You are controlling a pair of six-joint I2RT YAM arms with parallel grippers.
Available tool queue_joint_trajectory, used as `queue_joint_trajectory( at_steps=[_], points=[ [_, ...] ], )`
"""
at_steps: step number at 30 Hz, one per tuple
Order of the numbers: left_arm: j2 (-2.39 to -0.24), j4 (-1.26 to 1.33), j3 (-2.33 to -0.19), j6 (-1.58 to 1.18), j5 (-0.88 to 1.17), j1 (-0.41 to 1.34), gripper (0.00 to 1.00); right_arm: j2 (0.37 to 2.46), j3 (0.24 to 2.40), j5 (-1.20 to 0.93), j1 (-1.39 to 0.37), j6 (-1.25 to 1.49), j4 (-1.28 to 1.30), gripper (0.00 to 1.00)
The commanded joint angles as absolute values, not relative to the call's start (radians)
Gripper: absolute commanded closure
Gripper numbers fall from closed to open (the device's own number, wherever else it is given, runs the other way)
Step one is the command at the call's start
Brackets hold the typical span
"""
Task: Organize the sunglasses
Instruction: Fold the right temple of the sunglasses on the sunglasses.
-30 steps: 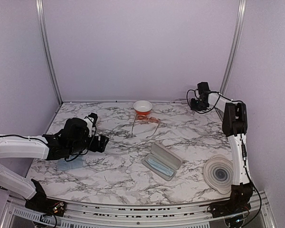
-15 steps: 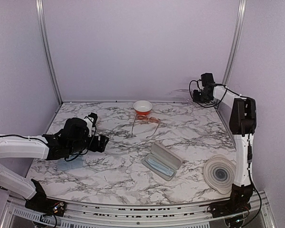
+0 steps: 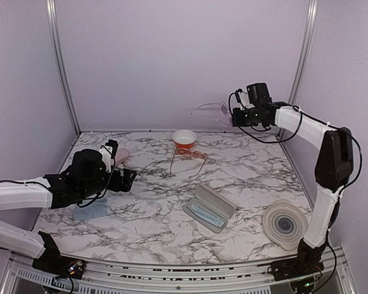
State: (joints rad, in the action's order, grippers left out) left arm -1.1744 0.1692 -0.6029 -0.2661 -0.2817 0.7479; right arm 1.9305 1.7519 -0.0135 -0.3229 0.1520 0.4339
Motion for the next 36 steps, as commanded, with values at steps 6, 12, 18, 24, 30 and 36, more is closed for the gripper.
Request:
queue_joint_trajectory(
  at_steps=[6, 12, 18, 24, 30, 36],
  points=[
    [-0.978, 0.01, -0.682, -0.268, -0.149, 0.744, 0.01, 1.682, 1.572, -0.036, -0.518, 0.055, 0.365, 1.0],
    [-0.912, -0.091, -0.776, -0.314, 0.064, 0.744, 0.07, 1.565, 1.461, -0.023, -0.644, -0.012, 0.332, 1.0],
    [-0.864, -0.132, -0.813, -0.386, 0.232, 0.744, 0.18, 1.464, 1.351, -0.013, -0.739, -0.06, 0.281, 1.0],
    [-0.836, -0.133, -0.834, -0.443, 0.355, 0.744, 0.33, 1.386, 1.257, -0.013, -0.824, -0.144, 0.226, 1.0],
    [-0.824, -0.132, -0.83, -0.464, 0.395, 0.744, 0.53, 1.333, 1.217, -0.017, -0.916, -0.183, 0.187, 1.0],
    [-0.842, -0.115, -0.814, -0.487, 0.433, 0.746, 0.67, 1.325, 1.218, 0.002, -0.98, -0.203, 0.187, 1.0]
  ],
)
